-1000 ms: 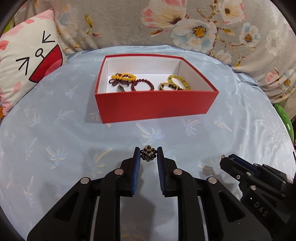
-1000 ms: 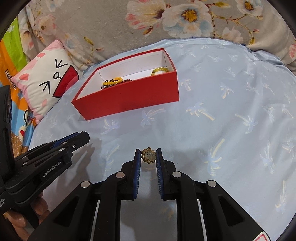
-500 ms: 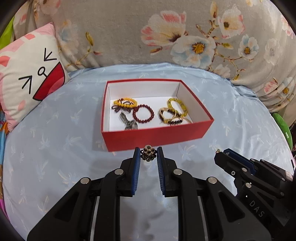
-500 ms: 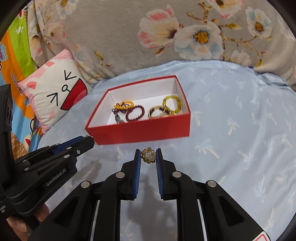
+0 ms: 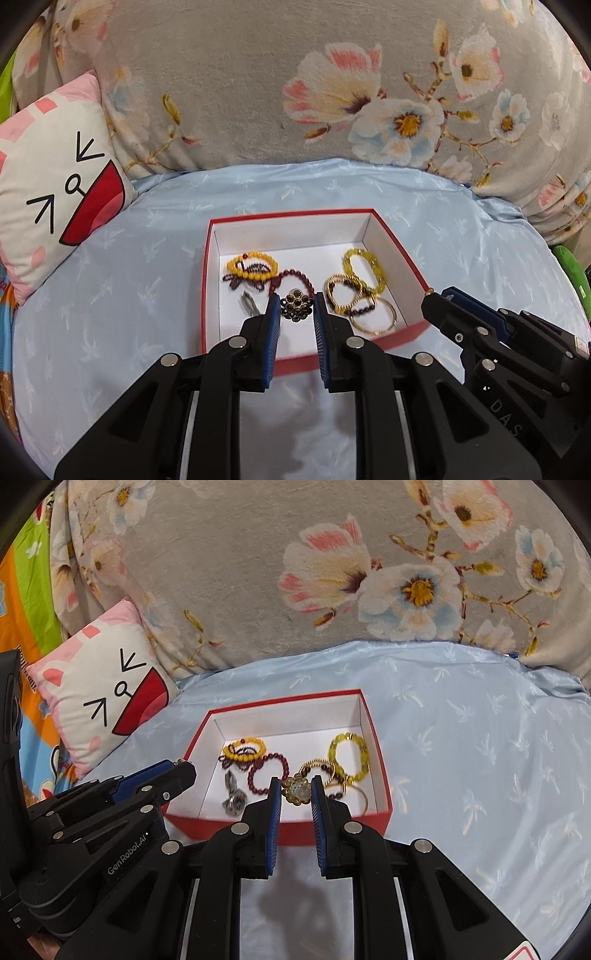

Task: Organize jewelry
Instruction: 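Carry both charms over the box and lower them inside with both grippers, then open the left gripper to drop its charm while the right gripper releases the flower charm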

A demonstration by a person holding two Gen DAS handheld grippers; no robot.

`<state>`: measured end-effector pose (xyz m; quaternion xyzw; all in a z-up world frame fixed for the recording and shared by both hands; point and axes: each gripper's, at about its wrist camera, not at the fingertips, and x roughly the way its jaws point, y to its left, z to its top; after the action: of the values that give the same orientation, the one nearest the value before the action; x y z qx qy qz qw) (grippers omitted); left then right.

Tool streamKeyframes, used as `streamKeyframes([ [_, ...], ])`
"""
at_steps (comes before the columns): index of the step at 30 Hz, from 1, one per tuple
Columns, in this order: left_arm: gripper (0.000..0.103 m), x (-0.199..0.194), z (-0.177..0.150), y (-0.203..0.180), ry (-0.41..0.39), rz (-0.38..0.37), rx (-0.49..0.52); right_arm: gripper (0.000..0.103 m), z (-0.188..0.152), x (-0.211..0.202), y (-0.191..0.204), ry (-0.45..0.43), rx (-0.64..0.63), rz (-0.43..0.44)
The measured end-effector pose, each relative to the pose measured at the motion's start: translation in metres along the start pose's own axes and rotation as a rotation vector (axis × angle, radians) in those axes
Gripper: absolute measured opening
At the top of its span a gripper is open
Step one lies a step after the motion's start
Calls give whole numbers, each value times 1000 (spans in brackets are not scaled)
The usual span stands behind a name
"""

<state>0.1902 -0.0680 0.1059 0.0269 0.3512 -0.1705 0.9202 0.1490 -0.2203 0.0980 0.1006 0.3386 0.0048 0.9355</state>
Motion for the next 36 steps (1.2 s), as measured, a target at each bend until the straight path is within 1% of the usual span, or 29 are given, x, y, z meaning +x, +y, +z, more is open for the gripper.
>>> streamKeyframes([
  [6, 18, 22, 19, 3, -5, 16, -2, 15, 19, 25, -5, 3, 4, -9],
  [14, 18, 50, 31, 5, 7, 28, 4, 15, 34, 54, -8, 14, 1, -18],
  [25, 18, 86, 36, 7, 41, 45, 4, 15, 38, 92, -11, 53, 1, -32],
  [36, 18, 102, 34, 12, 62, 49, -6, 15, 37, 107, -12, 75, -3, -39],
])
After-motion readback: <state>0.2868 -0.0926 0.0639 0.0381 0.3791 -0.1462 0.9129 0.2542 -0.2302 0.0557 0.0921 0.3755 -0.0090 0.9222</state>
